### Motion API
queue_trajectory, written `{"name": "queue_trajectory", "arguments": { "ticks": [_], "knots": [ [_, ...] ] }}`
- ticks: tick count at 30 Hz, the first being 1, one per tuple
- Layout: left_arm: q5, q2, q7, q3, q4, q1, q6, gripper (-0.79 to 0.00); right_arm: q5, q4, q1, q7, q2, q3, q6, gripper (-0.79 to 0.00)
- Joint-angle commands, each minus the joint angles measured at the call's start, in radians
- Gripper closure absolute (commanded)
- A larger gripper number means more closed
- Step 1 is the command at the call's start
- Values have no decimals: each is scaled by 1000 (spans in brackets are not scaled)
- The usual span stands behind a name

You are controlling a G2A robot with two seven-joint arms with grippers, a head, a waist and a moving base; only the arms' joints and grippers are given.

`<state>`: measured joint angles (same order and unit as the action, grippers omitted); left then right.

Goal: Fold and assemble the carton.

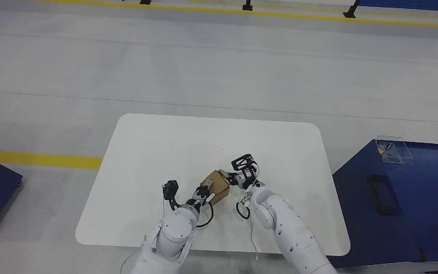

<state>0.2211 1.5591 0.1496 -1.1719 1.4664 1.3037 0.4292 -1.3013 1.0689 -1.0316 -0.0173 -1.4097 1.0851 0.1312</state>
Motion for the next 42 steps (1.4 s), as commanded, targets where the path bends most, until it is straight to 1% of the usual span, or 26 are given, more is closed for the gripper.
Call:
{"name": "queue_trajectory", "arguments": {
  "ticks": [1,5,10,12,14,17,20,21,24,27,39,40,41,42],
  "knots": [
    [-2,0,-3,1,1,0,-3,-526,1,-2,2,1,1,5,-2,-785],
    [-2,-1,-7,4,9,4,-4,-539,3,-4,2,-4,3,20,-8,-785],
    [3,-4,-9,3,21,11,-2,-526,-5,-3,-2,2,4,24,-3,-785],
    [2,-4,-11,3,23,13,-2,-576,-10,4,-7,6,5,22,7,-785],
    [-2,-4,-15,2,25,16,-1,-585,-11,9,-11,8,5,22,7,-785],
    [-5,-5,-15,3,24,16,0,-563,1,16,-15,18,4,18,26,-785],
    [-7,-6,-15,4,22,15,-1,-508,0,27,-21,23,4,17,31,-785],
    [-6,-6,-14,5,21,15,-1,-471,-1,31,-23,22,4,16,32,-785],
    [-9,-6,-15,5,20,14,0,-456,-2,37,-27,27,5,17,38,-785],
    [-12,-7,-16,4,17,13,2,-468,-3,37,-28,29,5,16,39,-785],
    [6,-9,-30,12,3,3,26,-425,8,15,-11,29,1,19,27,-785],
    [8,-9,-31,13,-1,1,31,-431,11,15,-10,29,1,21,26,-785],
    [8,-9,-31,15,-6,-2,36,-459,13,16,-9,29,1,23,26,-785],
    [9,-8,-32,17,-10,-5,39,-459,22,19,-10,22,1,27,26,-785]
  ]
}}
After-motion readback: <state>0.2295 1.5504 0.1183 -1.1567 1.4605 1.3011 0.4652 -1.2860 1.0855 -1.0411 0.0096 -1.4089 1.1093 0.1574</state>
